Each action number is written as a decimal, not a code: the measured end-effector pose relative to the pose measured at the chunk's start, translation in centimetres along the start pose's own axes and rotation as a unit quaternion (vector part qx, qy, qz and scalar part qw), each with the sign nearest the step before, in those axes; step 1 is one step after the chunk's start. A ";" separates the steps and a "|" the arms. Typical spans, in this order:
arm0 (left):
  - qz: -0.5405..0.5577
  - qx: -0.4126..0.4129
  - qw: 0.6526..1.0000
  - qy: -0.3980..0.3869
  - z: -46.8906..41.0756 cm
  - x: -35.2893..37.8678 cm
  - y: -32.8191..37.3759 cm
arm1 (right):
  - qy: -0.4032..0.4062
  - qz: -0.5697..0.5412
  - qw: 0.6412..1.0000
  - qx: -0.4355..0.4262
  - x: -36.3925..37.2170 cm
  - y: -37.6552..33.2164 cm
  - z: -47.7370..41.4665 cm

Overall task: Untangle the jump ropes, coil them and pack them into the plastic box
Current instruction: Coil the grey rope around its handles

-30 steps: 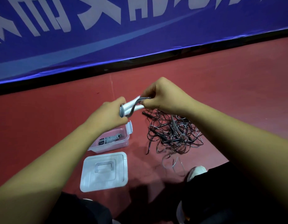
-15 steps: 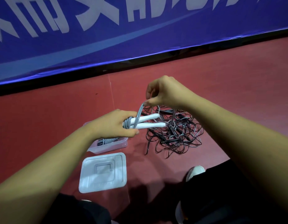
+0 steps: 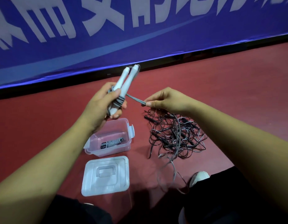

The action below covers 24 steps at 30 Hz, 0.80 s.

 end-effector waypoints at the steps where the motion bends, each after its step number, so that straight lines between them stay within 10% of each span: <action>1: -0.011 0.000 1.000 0.018 -0.1 -0.1 0.0 | -0.002 0.010 1.000 -0.002 0.1 -0.1 0.1; 14: -0.225 0.079 0.957 0.166 -1.8 -3.4 0.9 | 0.053 0.153 0.985 -0.063 -1.0 -2.7 1.9; 24: -0.641 0.082 0.763 0.027 -1.3 -2.7 -1.2 | 0.070 0.187 0.963 -0.182 0.8 -6.6 3.4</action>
Point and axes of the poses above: each hand's wrist, its own z-axis away from the middle knuckle, its own x-axis out of the palm, y = z × x, the point moved 1 cm from there along -z, towards the middle knuckle, and after that the axes turned 9 degrees about y, right-handed, at the moved point
